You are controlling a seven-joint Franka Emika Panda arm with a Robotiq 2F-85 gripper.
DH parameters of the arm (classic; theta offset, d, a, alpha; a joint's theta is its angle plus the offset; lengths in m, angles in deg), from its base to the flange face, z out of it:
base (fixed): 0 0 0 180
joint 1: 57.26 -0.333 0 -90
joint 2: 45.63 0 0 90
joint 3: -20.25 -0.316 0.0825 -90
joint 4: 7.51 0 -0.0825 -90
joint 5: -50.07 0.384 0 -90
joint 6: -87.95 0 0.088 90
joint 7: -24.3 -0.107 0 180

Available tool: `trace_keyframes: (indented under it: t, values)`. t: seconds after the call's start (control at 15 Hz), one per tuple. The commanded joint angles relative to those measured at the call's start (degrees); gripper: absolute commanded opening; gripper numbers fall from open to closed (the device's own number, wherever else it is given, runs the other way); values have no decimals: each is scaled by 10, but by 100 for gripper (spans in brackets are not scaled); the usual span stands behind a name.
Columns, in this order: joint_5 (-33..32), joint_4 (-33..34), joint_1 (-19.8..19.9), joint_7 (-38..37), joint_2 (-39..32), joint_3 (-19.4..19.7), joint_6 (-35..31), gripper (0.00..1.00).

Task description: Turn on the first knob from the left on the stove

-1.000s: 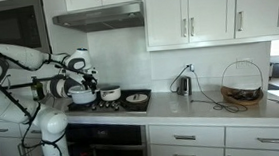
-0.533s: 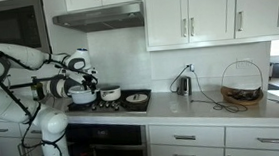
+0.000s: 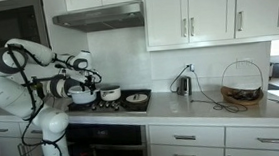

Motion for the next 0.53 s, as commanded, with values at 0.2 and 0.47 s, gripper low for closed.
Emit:
trace_keyframes:
  t: [0.2,0.47]
  values:
    - [-31,137,5,28,-174,-30,70,100]
    - [-86,199,9,22,-253,-56,106,100]
